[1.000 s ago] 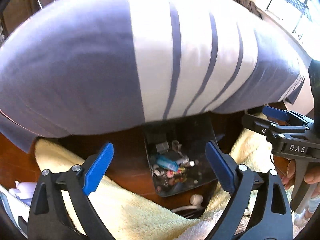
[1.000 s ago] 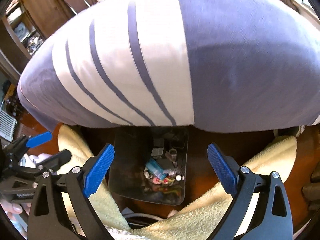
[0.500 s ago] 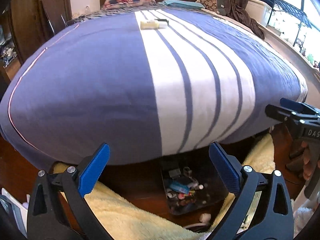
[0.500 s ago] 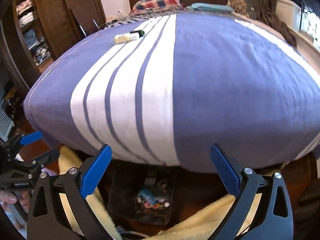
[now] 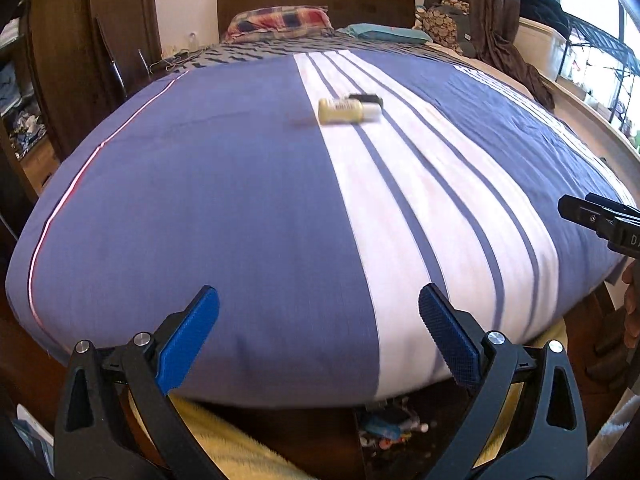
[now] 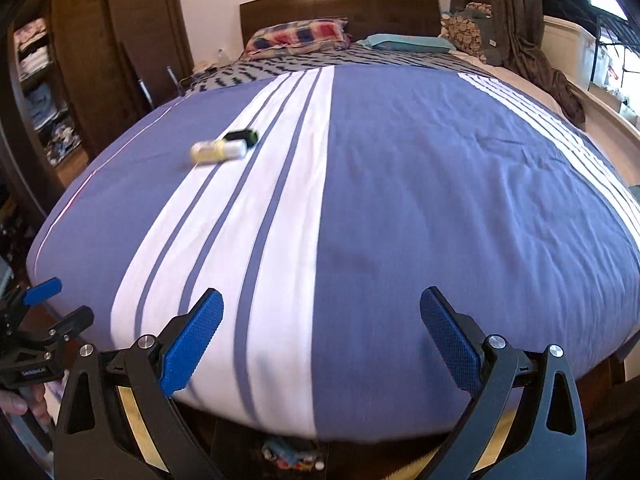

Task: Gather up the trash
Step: 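Raise both open tools back over the bed toward the last items, then grasp the yellow lotion bottle with the left tool while the right tool grasps the black thread spool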

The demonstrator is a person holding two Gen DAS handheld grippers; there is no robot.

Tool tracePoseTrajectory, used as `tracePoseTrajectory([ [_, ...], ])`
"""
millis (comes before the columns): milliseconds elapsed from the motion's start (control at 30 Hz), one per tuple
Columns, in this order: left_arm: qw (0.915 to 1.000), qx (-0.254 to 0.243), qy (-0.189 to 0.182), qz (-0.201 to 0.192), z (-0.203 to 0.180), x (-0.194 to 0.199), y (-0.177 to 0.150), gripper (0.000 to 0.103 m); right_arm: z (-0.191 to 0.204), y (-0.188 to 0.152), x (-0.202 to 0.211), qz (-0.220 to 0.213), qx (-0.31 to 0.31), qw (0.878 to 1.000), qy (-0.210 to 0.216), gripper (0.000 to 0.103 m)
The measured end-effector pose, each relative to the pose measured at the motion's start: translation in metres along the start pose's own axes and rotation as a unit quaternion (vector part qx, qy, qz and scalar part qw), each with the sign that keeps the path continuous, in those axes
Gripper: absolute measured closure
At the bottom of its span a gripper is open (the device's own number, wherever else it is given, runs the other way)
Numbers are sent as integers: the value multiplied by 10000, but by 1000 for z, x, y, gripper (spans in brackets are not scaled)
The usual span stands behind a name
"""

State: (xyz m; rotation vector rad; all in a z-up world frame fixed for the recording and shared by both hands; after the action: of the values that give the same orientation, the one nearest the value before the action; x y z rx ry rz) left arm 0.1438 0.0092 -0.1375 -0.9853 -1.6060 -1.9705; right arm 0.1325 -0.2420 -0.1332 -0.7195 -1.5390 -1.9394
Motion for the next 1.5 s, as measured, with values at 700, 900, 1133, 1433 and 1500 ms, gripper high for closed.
tracePoseTrajectory([
  [700,10000,23,-75,38,-19,-143,154,9,12,97,-97,-29,129,9997,-192,4],
  [900,9998,-45,2,188,-24,-175,176,11,10,111,-107,-52,186,9996,-184,4],
  [1133,9993,-65,-126,333,-22,-192,183,25,13,121,-116,-52,159,9997,-153,4],
  [1433,9995,-160,189,171,23,-169,171,25,45,133,-134,-24,249,9997,-66,4],
  [1500,9994,-120,268,194,38,-166,167,25,57,135,-140,5,252,9997,-29,4],
])
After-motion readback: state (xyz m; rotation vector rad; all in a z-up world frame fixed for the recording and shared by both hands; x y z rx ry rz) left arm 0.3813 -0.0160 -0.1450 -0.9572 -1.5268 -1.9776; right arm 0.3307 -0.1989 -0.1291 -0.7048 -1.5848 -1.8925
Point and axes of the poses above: each gripper's, at about its wrist camera, not at the fingertips, and x roughly against the way its jaws point, z to its left, y to its top, the point moved 1 cm from there along -x, roughly the way its jaws point, and after that the axes turned 6 degrees about -x, right-handed, at the moved point
